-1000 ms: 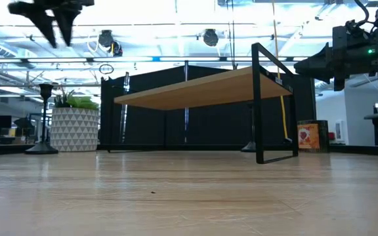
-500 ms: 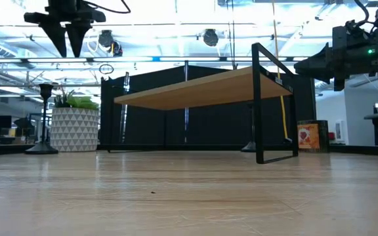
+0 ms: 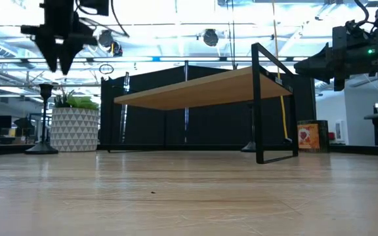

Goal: Pick & Place candle stick holders
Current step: Put the top left black candlestick on the shelf

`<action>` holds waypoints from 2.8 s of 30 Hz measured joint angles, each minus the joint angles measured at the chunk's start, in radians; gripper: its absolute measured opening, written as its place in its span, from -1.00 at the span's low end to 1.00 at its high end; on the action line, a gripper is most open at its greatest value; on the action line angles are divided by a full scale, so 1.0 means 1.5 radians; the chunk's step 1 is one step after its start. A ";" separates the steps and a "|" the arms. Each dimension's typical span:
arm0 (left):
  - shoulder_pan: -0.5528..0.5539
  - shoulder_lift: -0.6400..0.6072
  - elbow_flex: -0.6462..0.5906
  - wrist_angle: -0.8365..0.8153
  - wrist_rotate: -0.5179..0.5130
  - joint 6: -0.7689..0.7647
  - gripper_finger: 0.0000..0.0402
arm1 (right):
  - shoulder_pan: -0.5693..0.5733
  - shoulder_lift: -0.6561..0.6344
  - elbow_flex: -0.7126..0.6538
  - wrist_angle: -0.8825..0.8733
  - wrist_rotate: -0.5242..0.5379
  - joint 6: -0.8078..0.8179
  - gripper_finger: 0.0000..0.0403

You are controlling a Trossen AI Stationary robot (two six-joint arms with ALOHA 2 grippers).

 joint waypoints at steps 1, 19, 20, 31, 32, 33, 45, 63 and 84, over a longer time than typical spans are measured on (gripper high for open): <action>0.000 0.000 -0.012 0.000 0.005 0.001 -0.12 | 0.000 0.000 0.000 0.000 0.000 0.000 -0.55; 0.069 -0.014 -0.043 0.001 -0.030 0.015 -0.12 | 0.000 0.000 0.000 0.000 0.000 0.000 -0.55; 0.075 -0.014 -0.043 0.001 -0.029 0.025 -0.12 | 0.000 0.000 0.000 0.000 0.000 0.000 -0.55; 0.100 -0.014 -0.043 0.027 -0.025 0.072 -0.12 | 0.000 0.000 0.000 0.000 0.000 0.000 -0.55; 0.100 -0.014 -0.043 0.033 -0.025 0.076 -0.12 | 0.000 0.000 0.000 0.000 0.000 0.000 -0.55; 0.100 -0.014 -0.043 0.038 -0.025 0.078 -0.12 | 0.000 0.000 0.000 0.000 0.000 0.000 -0.55; 0.114 -0.014 -0.112 0.061 -0.017 0.090 -0.12 | 0.000 0.000 0.000 0.000 0.000 0.000 -0.55; 0.154 -0.012 -0.127 0.122 -0.015 0.147 -0.67 | 0.000 0.000 0.000 0.000 0.000 0.000 -0.55; 0.160 -0.043 -0.101 0.124 0.114 0.171 -0.93 | 0.000 0.000 0.000 0.031 0.000 0.162 -0.55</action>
